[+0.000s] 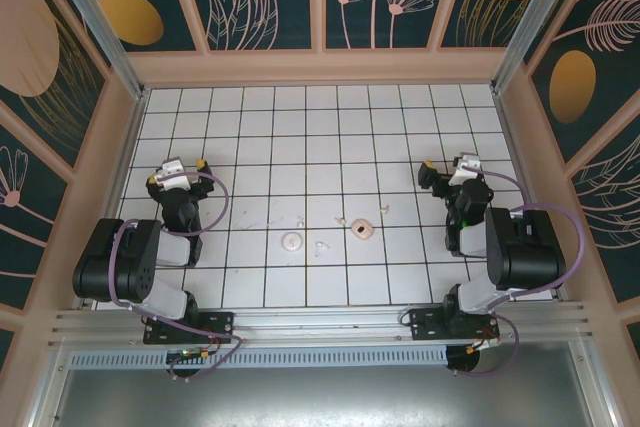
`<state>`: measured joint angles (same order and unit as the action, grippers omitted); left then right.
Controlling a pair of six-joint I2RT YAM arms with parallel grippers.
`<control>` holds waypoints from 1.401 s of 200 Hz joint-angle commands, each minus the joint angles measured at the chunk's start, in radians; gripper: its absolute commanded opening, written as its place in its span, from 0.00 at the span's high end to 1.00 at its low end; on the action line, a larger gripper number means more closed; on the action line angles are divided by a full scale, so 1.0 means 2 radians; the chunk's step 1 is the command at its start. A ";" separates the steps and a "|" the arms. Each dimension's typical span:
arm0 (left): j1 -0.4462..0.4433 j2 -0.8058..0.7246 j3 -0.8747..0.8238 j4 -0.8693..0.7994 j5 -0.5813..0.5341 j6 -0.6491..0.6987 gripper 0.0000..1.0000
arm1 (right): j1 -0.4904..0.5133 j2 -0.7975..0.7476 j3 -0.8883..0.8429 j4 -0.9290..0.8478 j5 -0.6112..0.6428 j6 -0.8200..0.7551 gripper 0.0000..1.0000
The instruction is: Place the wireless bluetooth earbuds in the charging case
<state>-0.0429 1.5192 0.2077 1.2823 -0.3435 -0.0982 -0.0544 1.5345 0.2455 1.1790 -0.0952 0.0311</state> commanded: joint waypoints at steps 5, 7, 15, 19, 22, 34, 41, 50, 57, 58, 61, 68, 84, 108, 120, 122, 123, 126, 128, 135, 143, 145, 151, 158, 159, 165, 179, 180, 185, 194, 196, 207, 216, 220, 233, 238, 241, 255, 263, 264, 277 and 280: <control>0.002 0.000 0.004 0.016 0.007 -0.006 0.01 | 0.002 0.002 -0.003 0.027 0.012 -0.009 0.01; 0.003 0.000 0.004 0.016 0.007 -0.006 0.01 | 0.002 0.001 -0.003 0.027 0.012 -0.009 0.01; 0.002 0.000 0.004 0.016 0.007 -0.006 0.01 | 0.002 0.002 -0.003 0.027 0.012 -0.009 0.01; 0.002 0.000 0.004 0.016 0.007 -0.006 0.01 | 0.002 0.002 -0.003 0.027 0.012 -0.009 0.01; 0.002 0.000 0.004 0.016 0.007 -0.006 0.01 | 0.002 0.002 -0.003 0.027 0.012 -0.009 0.01; 0.002 0.000 0.004 0.016 0.007 -0.006 0.01 | 0.002 0.002 -0.002 0.027 0.012 -0.009 0.01; 0.002 0.000 0.004 0.016 0.007 -0.006 0.01 | 0.002 0.001 -0.003 0.027 0.012 -0.009 0.01; 0.002 0.001 0.004 0.016 0.007 -0.006 0.01 | 0.002 0.001 -0.003 0.027 0.012 -0.009 0.01; 0.002 0.000 0.003 0.015 0.007 -0.006 0.01 | 0.002 0.002 -0.003 0.027 0.012 -0.009 0.01; 0.002 0.001 0.004 0.015 0.007 -0.006 0.01 | 0.002 0.002 -0.003 0.027 0.012 -0.009 0.01; 0.002 0.001 0.004 0.015 0.007 -0.006 0.01 | 0.002 0.002 -0.002 0.027 0.012 -0.009 0.01; 0.002 0.001 0.004 0.015 0.007 -0.006 0.01 | 0.002 0.002 -0.003 0.027 0.012 -0.009 0.01; 0.002 0.001 0.003 0.015 0.007 -0.006 0.01 | 0.003 0.002 -0.003 0.027 0.012 -0.009 0.01; 0.002 0.000 0.004 0.015 0.007 -0.006 0.01 | 0.002 0.002 -0.003 0.027 0.012 -0.009 0.01; 0.002 0.000 0.004 0.015 0.007 -0.006 0.01 | 0.002 0.002 -0.002 0.027 0.012 -0.009 0.01; 0.003 0.000 0.004 0.015 0.007 -0.006 0.01 | 0.002 0.002 -0.002 0.027 0.012 -0.009 0.01; 0.002 0.000 0.004 0.015 0.007 -0.006 0.01 | 0.002 0.002 -0.002 0.027 0.012 -0.009 0.01; 0.002 0.000 0.004 0.015 0.007 -0.006 0.01 | 0.002 0.002 -0.002 0.027 0.012 -0.009 0.01; 0.002 0.000 0.004 0.015 0.007 -0.006 0.01 | 0.002 0.002 -0.002 0.027 0.012 -0.009 0.01; 0.003 0.000 0.003 0.016 0.007 -0.006 0.01 | 0.002 0.002 -0.002 0.027 0.011 -0.009 0.01; 0.002 0.000 0.003 0.016 0.007 -0.006 0.01 | 0.002 0.002 -0.003 0.027 0.012 -0.009 0.01; 0.002 0.000 0.002 0.016 0.007 -0.006 0.01 | 0.002 0.002 -0.003 0.027 0.012 -0.009 0.01; 0.003 0.000 0.003 0.017 0.007 -0.006 0.01 | 0.002 0.001 -0.002 0.027 0.012 -0.009 0.01; 0.002 0.000 0.003 0.016 0.007 -0.006 0.01 | 0.003 0.002 -0.003 0.028 0.012 -0.009 0.01; 0.002 0.000 0.003 0.016 0.007 -0.006 0.01 | 0.003 0.002 -0.003 0.028 0.012 -0.009 0.01; 0.003 -0.001 0.003 0.017 0.008 -0.006 0.01 | 0.003 0.002 -0.003 0.028 0.012 -0.010 0.01; 0.003 -0.004 0.006 0.010 0.009 -0.005 0.01 | 0.005 -0.005 0.007 0.006 0.011 -0.013 0.01; 0.002 -0.005 0.007 0.008 0.010 -0.005 0.01 | 0.005 -0.006 0.007 0.005 0.011 -0.013 0.01; 0.003 -0.008 0.010 -0.002 0.015 -0.003 0.01 | 0.007 -0.011 0.011 -0.007 0.011 -0.015 0.01; 0.003 -0.017 0.017 -0.021 0.021 0.000 0.01 | 0.010 -0.024 0.020 -0.036 0.010 -0.020 0.01; 0.003 -0.019 0.021 -0.028 0.022 0.001 0.01 | 0.012 -0.028 0.023 -0.043 0.009 -0.021 0.01; 0.002 -0.036 0.044 -0.085 0.030 0.003 0.01 | 0.017 -0.049 0.038 -0.093 0.010 -0.023 0.01; 0.002 -0.045 0.066 -0.132 0.037 0.007 0.03 | 0.020 -0.069 0.054 -0.144 0.011 -0.015 0.01; 0.002 -0.049 0.076 -0.150 0.041 0.008 0.04 | 0.021 -0.078 0.062 -0.167 0.012 -0.007 0.01; 0.002 -0.061 0.102 -0.201 0.058 0.015 0.08 | 0.023 -0.101 0.090 -0.241 0.008 0.020 0.01; 0.001 -0.064 0.114 -0.224 0.059 0.013 0.10 | 0.027 -0.109 0.102 -0.271 0.006 0.023 0.01; 0.001 -0.066 0.121 -0.235 0.058 0.010 0.11 | 0.029 -0.113 0.108 -0.287 0.007 0.026 0.01; -0.001 -0.075 0.152 -0.291 0.076 -0.016 0.14 | 0.040 -0.124 0.149 -0.378 0.022 0.050 0.01; -0.005 -0.079 0.165 -0.309 0.090 -0.028 0.16 | 0.046 -0.125 0.177 -0.431 0.025 0.058 0.01; -0.005 -0.079 0.167 -0.312 0.090 -0.030 0.16 | 0.047 -0.125 0.181 -0.437 0.025 0.058 0.01; -0.013 -0.081 0.194 -0.349 0.118 -0.051 0.20 | 0.058 -0.123 0.228 -0.517 0.025 0.071 0.01; -0.016 -0.081 0.201 -0.357 0.124 -0.053 0.21 | 0.060 -0.122 0.240 -0.537 0.025 0.074 0.01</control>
<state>-0.0483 1.3788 0.5243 0.7883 -0.2085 -0.1284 0.0296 1.3029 0.5816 0.4988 -0.0746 0.1005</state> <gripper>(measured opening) 0.822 0.990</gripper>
